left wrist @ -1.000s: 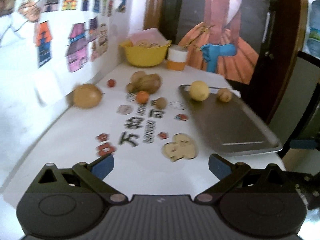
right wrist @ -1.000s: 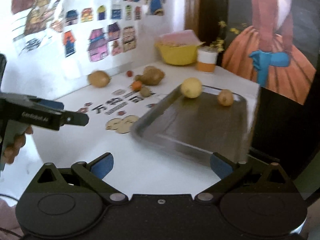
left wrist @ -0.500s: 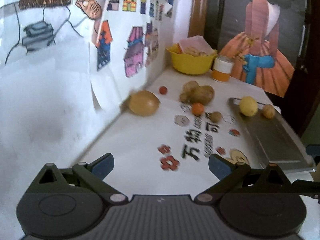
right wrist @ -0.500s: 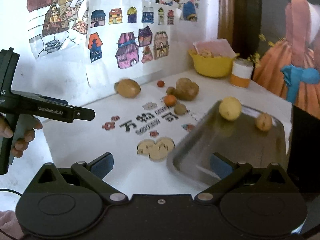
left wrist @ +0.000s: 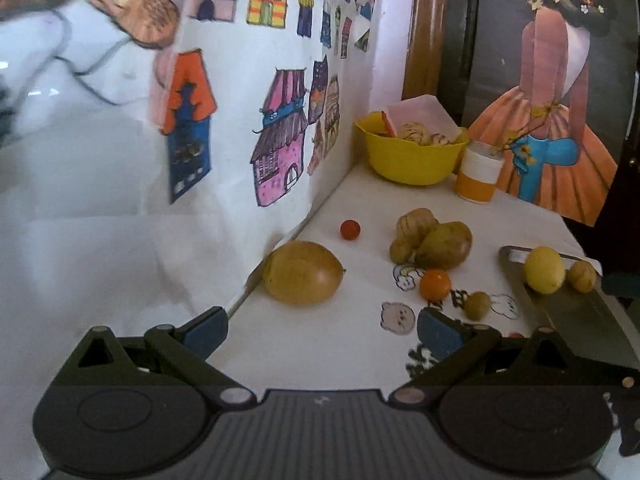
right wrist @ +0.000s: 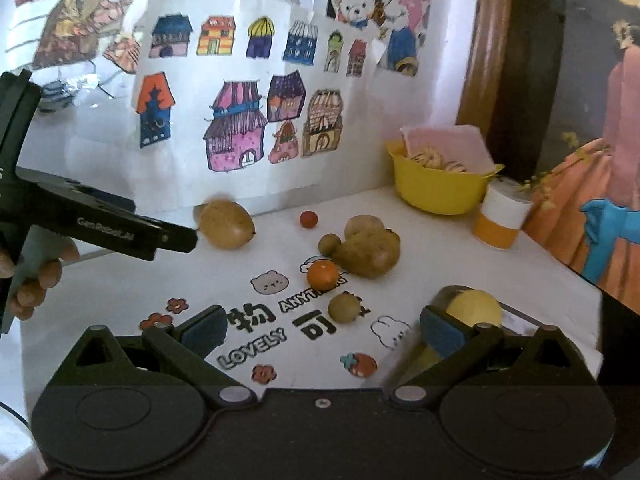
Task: Organize fruits
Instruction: 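Grasp the oval brown-yellow fruit with the left tool while the right tool grasps a small brown fruit, then carry both fruits onto the metal tray and open both tools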
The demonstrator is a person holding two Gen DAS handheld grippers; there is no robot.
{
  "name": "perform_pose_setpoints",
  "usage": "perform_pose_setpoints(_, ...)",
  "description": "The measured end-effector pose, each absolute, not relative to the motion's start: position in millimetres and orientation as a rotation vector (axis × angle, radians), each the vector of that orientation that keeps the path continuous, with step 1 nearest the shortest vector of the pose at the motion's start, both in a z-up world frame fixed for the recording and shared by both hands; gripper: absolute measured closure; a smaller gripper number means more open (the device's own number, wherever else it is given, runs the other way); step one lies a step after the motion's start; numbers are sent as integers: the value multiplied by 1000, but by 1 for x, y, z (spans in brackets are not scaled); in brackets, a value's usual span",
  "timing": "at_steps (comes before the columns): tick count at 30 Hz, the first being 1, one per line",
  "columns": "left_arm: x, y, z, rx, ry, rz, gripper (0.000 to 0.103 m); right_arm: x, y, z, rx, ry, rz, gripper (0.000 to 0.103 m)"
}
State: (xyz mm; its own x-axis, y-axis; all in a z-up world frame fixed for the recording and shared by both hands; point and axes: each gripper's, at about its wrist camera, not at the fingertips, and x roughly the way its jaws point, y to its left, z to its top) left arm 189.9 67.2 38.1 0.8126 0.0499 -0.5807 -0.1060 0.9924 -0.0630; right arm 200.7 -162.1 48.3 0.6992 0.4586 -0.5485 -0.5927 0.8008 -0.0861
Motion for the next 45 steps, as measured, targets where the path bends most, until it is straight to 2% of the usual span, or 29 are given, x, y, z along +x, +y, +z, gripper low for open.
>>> perform_pose_setpoints(7, 227, 64, 22, -62, 607, 132, 0, 242, -154, 28, -211, 598, 631, 4)
perform_pose_setpoints(15, 261, 53, 6, 31, 636, 171, 1, 277, -140, 5, -189, 682, 637, 16)
perform_pose_setpoints(18, 272, 49, 2, 52, 646, 185, 1, 290, -137, -2, -164, 724, 633, 25)
perform_pose_setpoints(22, 281, 48, 0, 52, 640, 185, 1, 301, -136, -8, -139, 763, 631, 43)
perform_pose_setpoints(23, 282, 48, 0, 48, 638, 184, 4, 302, -135, -9, -135, 770, 633, 47)
perform_pose_setpoints(30, 286, 50, -4, 45, 642, 222, 17, 300, -134, -12, -117, 756, 665, 51)
perform_pose_setpoints(32, 286, 49, -4, 49, 634, 229, 19, 298, -131, -12, -132, 745, 669, 54)
perform_pose_setpoints(35, 287, 49, -5, 69, 635, 241, 27, 295, -128, -12, -149, 733, 666, 59)
perform_pose_setpoints(41, 279, 49, -3, 79, 632, 225, 29, 292, -127, -12, -169, 725, 652, 71)
perform_pose_setpoints(45, 267, 45, 0, 70, 634, 194, 29, 286, -128, -10, -163, 739, 662, 71)
